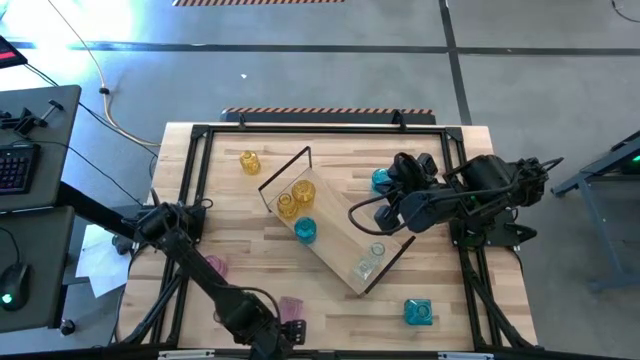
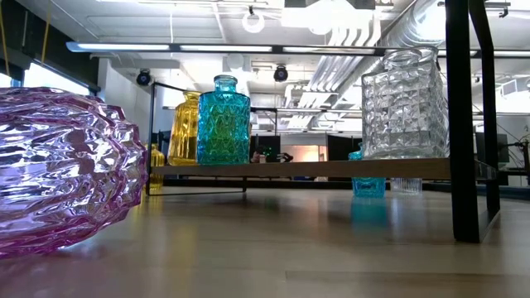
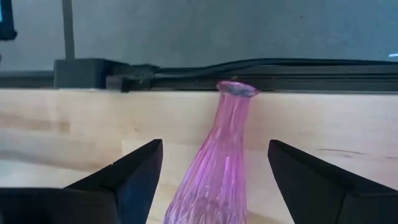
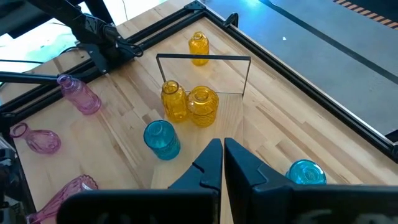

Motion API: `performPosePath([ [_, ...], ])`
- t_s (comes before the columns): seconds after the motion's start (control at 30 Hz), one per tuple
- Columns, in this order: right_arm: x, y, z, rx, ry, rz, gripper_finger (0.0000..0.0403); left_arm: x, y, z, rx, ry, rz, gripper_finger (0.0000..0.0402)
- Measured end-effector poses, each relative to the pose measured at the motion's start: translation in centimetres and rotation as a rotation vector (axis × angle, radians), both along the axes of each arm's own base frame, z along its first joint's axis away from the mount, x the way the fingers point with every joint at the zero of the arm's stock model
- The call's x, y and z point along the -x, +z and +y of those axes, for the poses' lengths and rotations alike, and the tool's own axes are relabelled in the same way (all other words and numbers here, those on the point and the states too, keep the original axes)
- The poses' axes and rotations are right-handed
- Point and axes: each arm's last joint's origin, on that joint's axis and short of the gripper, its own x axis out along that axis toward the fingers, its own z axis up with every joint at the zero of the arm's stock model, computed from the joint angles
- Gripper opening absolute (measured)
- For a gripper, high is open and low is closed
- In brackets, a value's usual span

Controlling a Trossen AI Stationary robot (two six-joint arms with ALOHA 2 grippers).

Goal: Sort vases onto shelf
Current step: Put the bottom right pink crystal vase on the shelf

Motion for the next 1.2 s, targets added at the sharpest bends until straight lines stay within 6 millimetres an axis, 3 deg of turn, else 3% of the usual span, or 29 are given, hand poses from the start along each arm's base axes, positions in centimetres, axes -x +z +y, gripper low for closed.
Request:
performPosePath([
  [0.2,0.0,0.0,0.0,0.000,0.000,0.000,0.0000,-0.2,-0.4,-0.6,0.052,-0.030,0.006,0.0284],
  [0.73,0.0,0.0,0.0,0.000,0.000,0.000,0.0000,-1.3,-4.5,-1.3,0.009,-0.079,0.047,0.0284],
  [0.87,0.0,0.0,0.0,0.000,0.001,0.000,0.0000,-1.5,-5.9,-1.3,-0.011,-0.078,0.083,0.0284],
  [1.2,0.0,0.0,0.0,0.001,0.009,0.005,0.0000,-2.6,-7.3,-0.3,0.009,-0.018,0.151,0.0280],
])
